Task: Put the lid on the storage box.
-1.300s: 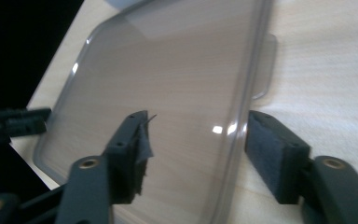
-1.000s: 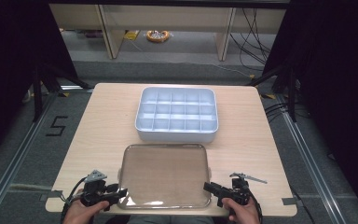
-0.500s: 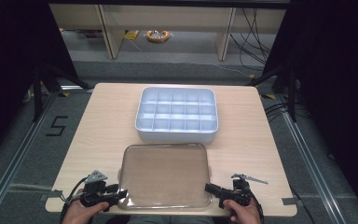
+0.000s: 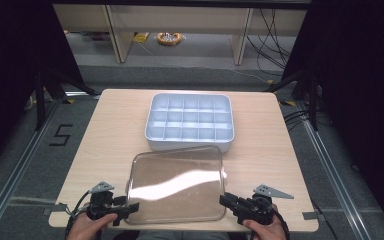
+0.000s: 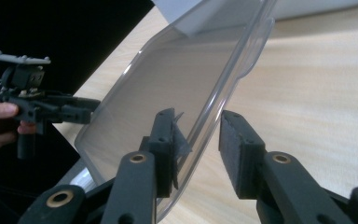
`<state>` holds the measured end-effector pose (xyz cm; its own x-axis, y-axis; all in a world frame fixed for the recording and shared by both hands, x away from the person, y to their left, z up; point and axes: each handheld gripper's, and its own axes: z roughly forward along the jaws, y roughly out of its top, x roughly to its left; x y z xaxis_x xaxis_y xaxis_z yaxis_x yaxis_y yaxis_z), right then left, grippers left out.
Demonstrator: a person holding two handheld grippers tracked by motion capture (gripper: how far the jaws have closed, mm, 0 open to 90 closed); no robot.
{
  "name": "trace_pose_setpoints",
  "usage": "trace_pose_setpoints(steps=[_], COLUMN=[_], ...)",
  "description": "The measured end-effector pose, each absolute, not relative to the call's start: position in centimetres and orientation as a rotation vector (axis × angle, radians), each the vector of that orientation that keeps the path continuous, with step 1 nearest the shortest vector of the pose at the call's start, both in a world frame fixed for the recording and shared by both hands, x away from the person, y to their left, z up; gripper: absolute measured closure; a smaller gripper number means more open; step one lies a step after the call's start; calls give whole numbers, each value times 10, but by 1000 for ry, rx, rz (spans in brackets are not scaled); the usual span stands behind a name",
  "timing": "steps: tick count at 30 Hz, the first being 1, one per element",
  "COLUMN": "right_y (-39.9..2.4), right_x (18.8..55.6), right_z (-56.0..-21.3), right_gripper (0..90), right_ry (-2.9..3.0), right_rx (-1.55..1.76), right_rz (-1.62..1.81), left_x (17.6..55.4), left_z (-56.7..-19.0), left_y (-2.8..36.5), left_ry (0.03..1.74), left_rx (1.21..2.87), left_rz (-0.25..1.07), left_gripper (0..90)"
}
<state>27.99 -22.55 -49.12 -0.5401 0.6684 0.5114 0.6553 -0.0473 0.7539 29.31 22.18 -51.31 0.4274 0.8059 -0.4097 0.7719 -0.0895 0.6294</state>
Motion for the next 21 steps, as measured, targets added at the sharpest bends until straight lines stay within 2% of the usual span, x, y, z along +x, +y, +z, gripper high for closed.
trace_pose_setpoints(steps=[4, 5, 8, 11, 21], right_y=[-224, -224, -223, -222, -225], right_x=[278, 278, 277, 277, 279], right_z=[-489, -488, -487, -485, -486], right_gripper=[679, 679, 679, 679, 676], right_ry=[2168, 2171, 2166, 2182, 2210], right_rx=[1470, 1472, 1466, 1443, 1341], right_rz=[1703, 1711, 1726, 1741, 1729], left_x=[294, 294, 294, 296, 301], left_z=[-513, -513, -513, -514, -515], left_y=[225, 222, 223, 227, 229], left_ry=[1337, 1359, 1364, 1381, 1388], left_rx=[1885, 1836, 1828, 1778, 1772], left_rz=[53, 52, 40, -22, -16], left_gripper=[300, 298, 287, 235, 273])
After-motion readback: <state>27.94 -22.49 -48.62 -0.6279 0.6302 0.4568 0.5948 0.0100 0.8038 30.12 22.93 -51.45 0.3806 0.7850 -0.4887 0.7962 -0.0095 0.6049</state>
